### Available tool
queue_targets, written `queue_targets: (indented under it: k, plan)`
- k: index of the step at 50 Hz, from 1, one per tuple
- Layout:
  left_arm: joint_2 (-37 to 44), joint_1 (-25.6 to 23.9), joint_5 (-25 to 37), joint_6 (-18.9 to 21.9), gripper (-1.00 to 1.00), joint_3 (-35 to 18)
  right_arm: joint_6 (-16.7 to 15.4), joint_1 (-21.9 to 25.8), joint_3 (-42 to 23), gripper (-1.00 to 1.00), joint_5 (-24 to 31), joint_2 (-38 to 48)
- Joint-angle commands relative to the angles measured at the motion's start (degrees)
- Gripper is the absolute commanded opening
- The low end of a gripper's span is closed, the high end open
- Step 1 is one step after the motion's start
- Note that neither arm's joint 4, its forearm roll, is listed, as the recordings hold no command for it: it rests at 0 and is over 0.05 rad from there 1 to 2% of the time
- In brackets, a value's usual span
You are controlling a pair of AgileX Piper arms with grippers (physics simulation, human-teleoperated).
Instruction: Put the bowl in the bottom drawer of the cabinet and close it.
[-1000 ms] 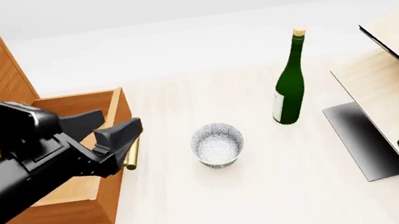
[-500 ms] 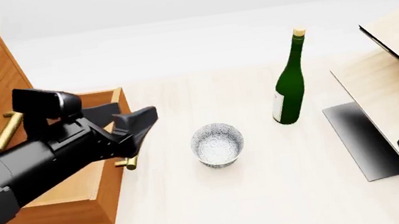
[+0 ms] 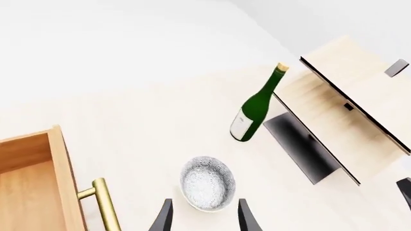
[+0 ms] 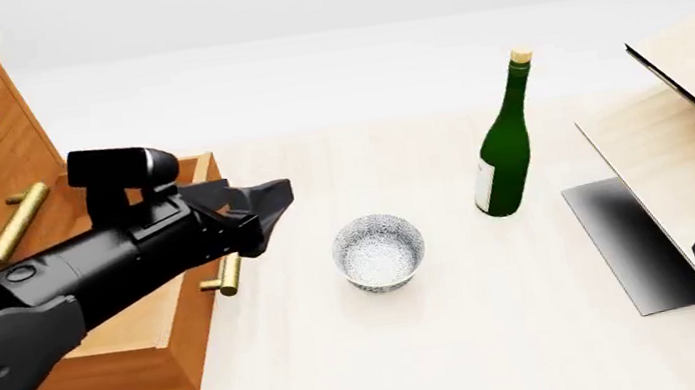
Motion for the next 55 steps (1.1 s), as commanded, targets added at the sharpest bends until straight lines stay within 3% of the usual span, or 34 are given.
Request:
queue_targets:
  k: [1,55]
  plan:
    - [4.3,0.6,-2.0,-1.5,1.0,-1.1,0.0,0.0,0.0,1.0,0.0,0.0]
    - [23.0,2.1,-7.2,-6.6,1.0,-8.9,0.0,0.0,0.0,1.0,0.0,0.0]
